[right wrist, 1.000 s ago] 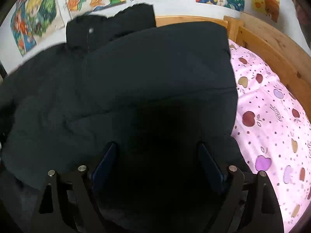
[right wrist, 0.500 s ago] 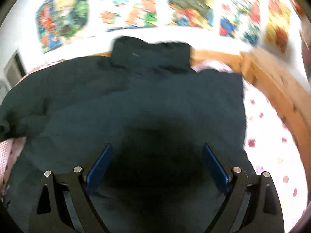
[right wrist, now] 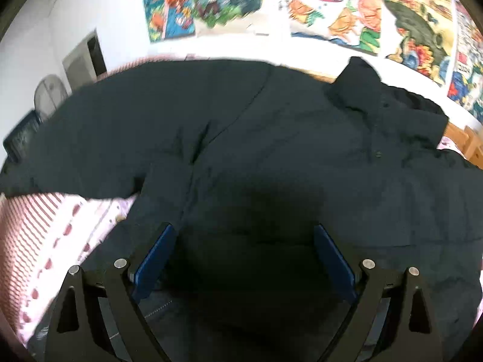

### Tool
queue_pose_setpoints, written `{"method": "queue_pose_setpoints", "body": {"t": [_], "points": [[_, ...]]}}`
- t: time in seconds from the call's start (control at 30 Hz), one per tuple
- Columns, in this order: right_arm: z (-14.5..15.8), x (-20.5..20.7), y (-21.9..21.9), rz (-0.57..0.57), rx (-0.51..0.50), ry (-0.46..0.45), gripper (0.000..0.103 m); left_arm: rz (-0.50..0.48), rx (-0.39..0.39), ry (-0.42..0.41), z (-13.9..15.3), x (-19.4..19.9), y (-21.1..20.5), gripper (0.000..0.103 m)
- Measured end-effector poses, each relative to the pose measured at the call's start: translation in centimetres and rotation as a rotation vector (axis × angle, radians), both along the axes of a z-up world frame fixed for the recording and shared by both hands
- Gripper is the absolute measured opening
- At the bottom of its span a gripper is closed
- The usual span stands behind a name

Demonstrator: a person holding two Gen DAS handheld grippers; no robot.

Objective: Fold large clothes

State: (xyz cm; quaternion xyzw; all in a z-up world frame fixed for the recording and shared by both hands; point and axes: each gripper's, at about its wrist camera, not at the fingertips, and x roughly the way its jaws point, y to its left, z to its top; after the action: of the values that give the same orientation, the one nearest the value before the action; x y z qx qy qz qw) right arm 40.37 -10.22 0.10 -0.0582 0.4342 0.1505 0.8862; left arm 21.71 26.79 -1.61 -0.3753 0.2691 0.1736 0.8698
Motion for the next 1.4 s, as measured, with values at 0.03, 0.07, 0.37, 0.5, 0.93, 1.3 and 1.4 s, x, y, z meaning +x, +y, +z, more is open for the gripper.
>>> {"method": "queue_pose_setpoints", "body": {"t": [0.03,0.07,0.37,0.5,0.93,1.3,1.4], "points": [[-0.4,0.1,0.5,-0.004,-0.018,0.001,0.090,0.013,-0.035,-0.003,-0.7,0.2,0.6,0.102],[-0.7,0.1,0.7,-0.012,-0.034,0.005,0.090,0.024,-0.066,-0.009,-1.5,0.4,1.1,0.102],[-4.4,-0.7,1.0,-0.020,-0.068,-0.004,0.097,0.048,-0.019,-0.018,-3.7,2.5,0.0,0.102],[-5.0,-1.1,1.2,-0.019,-0.074,-0.023,0.097,0.076,-0.144,-0.113,-4.8,1.7,0.8,0.101],[-5.8,0.3,-0.7,-0.013,-0.023,-0.027,0.098,0.119,-0.071,-0.107,-3.4,2.3,1.2,0.015],[-4.6,-0.3,-1.6,-0.028,0.033,-0.085,0.098,-0.007,0.230,-0.253,3.7,2.1,-2.3,0.006],[-1.9,-0.7,-2.6,-0.053,0.077,-0.144,0.098,-0.071,0.318,-0.297,6.5,2.2,-4.2,0.006]]}}
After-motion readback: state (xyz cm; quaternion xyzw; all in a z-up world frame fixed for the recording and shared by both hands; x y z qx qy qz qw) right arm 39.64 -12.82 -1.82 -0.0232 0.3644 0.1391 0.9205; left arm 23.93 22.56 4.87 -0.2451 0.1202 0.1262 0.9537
